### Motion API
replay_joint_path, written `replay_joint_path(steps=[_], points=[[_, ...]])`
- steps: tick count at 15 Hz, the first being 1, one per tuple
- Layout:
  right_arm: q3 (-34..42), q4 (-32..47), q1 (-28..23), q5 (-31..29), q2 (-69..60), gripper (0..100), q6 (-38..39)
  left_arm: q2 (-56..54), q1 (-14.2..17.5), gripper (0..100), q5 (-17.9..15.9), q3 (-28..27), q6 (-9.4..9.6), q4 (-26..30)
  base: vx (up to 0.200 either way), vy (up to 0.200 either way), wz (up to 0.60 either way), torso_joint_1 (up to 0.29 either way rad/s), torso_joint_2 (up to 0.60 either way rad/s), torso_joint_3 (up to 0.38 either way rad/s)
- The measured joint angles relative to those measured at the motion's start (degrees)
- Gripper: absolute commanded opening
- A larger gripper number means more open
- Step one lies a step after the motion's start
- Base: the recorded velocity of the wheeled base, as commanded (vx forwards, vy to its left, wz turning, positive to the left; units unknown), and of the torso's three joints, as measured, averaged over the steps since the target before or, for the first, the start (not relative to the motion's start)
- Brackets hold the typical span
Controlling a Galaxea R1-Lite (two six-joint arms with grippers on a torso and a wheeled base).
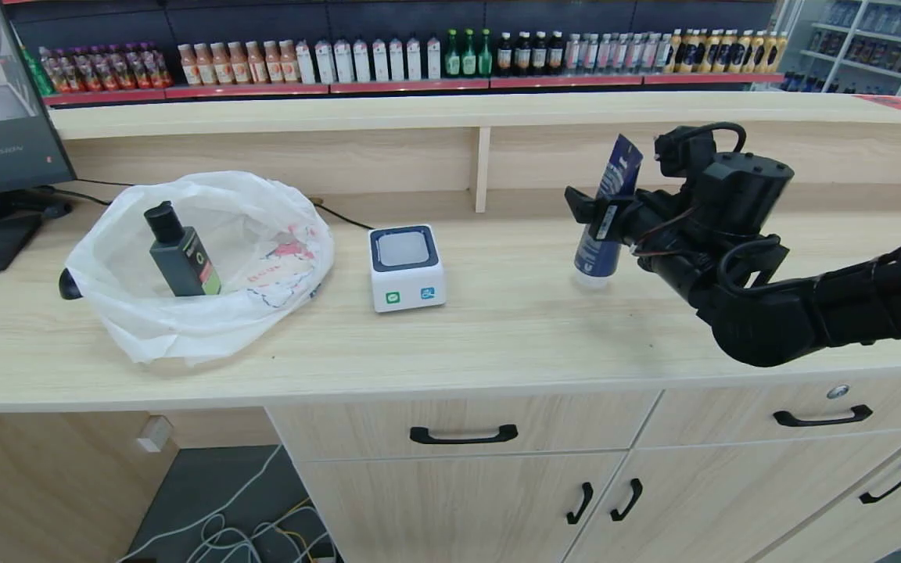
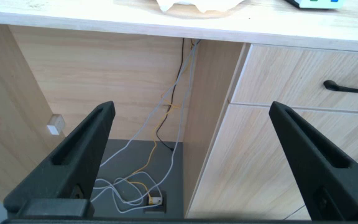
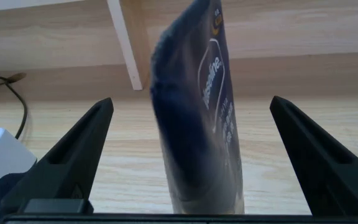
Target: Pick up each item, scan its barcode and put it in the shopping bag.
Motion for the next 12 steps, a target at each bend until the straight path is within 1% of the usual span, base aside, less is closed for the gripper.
replay_joint_path(steps=[6,12], points=[[0.2,-0.33,-0.94,0.07,1.24,100,1.34,0.0,0.0,100,-0.01,0.0,0.0,0.0,0.0,0.0,0.0,0.0,0.0,0.0],[0.66,-3.21,-2.01,0.95,3.15,100,2.86,0.0,0.0,100,0.0,0.0,0.0,0.0,0.0,0.0,0.0,0.0,0.0,0.0]])
